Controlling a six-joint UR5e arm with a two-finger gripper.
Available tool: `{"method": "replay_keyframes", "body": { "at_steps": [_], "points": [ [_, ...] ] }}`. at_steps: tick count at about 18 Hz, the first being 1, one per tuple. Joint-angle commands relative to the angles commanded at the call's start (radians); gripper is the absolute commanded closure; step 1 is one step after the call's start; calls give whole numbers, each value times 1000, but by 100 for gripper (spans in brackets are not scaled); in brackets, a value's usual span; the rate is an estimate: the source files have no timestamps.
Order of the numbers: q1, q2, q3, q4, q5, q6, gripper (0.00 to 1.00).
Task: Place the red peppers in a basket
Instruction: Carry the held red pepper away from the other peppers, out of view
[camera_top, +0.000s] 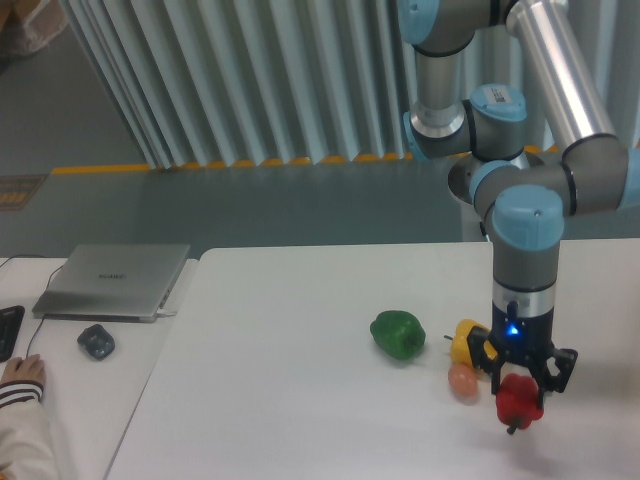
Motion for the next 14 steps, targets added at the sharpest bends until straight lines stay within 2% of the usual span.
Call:
{"method": "replay_keyframes", "body": {
  "at_steps": [2, 4, 5, 10, 11, 14],
  "points": [
    [23, 22, -5, -48, 0, 143, 56],
    [51, 48, -11, -129, 0, 369, 56],
    [61, 58, -12, -147, 3, 423, 55],
    [143, 89, -20, -223, 6, 719, 55],
    [193, 110, -40, -232, 6, 858, 55],
    [244, 117, -48, -230, 6, 1010, 55]
  ]
}}
